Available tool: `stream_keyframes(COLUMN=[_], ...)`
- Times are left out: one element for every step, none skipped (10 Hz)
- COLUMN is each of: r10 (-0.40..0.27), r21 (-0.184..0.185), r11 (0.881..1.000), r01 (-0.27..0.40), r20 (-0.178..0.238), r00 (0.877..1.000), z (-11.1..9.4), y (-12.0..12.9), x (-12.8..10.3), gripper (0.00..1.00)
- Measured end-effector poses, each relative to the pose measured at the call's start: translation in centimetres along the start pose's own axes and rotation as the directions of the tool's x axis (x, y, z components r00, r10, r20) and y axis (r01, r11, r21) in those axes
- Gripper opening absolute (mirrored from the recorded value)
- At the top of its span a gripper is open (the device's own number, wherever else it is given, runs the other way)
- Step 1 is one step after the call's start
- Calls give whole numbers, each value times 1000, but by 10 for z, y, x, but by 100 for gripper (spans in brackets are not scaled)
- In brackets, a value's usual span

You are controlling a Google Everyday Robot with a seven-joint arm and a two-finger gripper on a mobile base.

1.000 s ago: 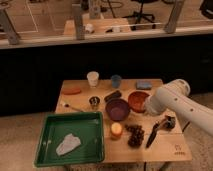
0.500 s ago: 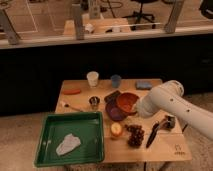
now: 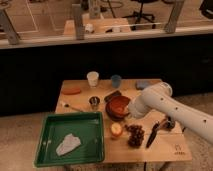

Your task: Stack bowls into tray

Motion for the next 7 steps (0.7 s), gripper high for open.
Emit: stream_keyframes(r10=[-4, -7, -8, -7, -11, -13, -12], r21=[4, 6, 7, 7, 7, 7, 4], r11=[1000, 1000, 1000, 1000, 1000, 1000, 1000], r01=[4, 7, 7, 7, 11, 12, 11], r20=[9, 11, 13, 18, 25, 34, 39], r00=[1000, 1000, 1000, 1000, 1000, 999, 999], z=[0, 1, 2, 4, 6, 6, 6], y=[-2, -3, -3, -4, -4, -3, -1], x=[-3, -4, -5, -7, -9, -10, -9], gripper=[60, 68, 77, 80, 80, 80, 80])
